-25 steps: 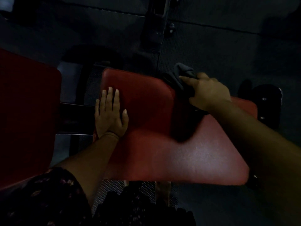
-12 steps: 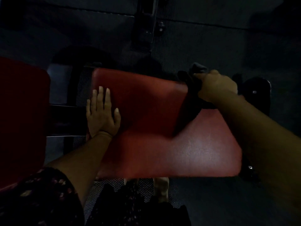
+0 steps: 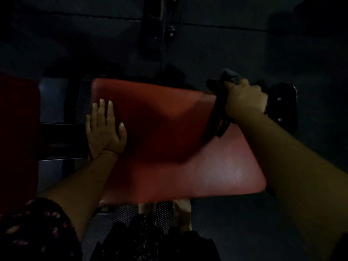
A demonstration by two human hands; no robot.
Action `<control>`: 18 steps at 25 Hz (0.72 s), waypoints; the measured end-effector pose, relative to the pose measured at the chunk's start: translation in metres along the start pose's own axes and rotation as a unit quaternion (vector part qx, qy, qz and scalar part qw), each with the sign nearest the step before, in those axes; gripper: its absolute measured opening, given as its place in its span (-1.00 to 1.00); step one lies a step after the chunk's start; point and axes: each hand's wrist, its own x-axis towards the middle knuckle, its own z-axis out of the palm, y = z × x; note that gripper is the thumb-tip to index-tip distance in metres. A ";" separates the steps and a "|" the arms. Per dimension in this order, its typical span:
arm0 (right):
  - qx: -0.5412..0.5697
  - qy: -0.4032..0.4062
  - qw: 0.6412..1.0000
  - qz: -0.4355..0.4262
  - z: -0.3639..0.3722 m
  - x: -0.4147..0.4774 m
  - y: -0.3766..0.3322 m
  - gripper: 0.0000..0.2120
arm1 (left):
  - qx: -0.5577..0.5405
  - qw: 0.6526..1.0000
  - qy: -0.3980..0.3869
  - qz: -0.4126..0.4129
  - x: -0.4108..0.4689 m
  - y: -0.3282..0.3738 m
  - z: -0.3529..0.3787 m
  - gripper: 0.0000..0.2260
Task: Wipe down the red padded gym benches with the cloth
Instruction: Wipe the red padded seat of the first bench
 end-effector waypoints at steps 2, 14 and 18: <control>-0.023 0.024 0.999 0.008 0.002 -0.009 -0.021 -0.56 | -0.003 1.000 0.001 0.000 0.000 -0.001 -0.001 -0.42; 0.016 0.019 1.000 -0.016 0.013 -0.016 0.039 -0.40 | -0.008 0.999 -0.032 0.037 0.004 0.016 -0.018 -0.41; 0.031 0.034 0.994 -0.098 0.026 -0.017 0.084 -0.31 | -0.040 0.990 -0.045 0.126 0.016 0.093 -0.011 -0.44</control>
